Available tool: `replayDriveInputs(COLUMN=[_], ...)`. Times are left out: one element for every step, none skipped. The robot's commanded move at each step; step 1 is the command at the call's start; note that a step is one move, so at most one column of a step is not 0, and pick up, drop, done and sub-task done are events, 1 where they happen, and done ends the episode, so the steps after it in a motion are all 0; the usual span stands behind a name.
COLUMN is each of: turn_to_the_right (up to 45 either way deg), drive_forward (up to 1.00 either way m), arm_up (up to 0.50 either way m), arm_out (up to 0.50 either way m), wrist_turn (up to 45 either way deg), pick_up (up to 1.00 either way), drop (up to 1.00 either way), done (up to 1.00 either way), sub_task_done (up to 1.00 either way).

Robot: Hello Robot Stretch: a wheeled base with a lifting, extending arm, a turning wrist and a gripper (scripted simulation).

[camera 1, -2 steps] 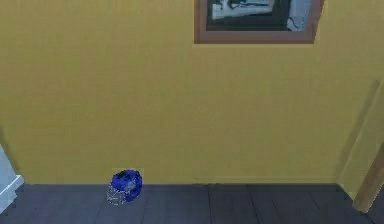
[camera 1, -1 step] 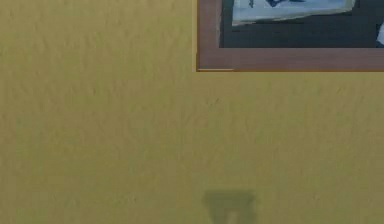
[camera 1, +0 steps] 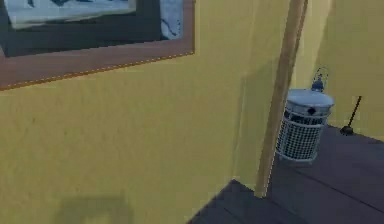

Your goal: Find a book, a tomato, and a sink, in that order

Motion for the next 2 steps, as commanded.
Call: replayDriveInputs(turn_to_the_right=[33.0, 3.0], drive_forward=[0.00, 0.00], arm_up=[0.00, 0.00], arm_out=[0.00, 0.00], wrist_turn=[0.0, 0.0], pick_up=[0.00, 0.00], drop=[0.00, 0.00], done=[0.00, 0.00], sub_task_done=[0.00, 0.00])
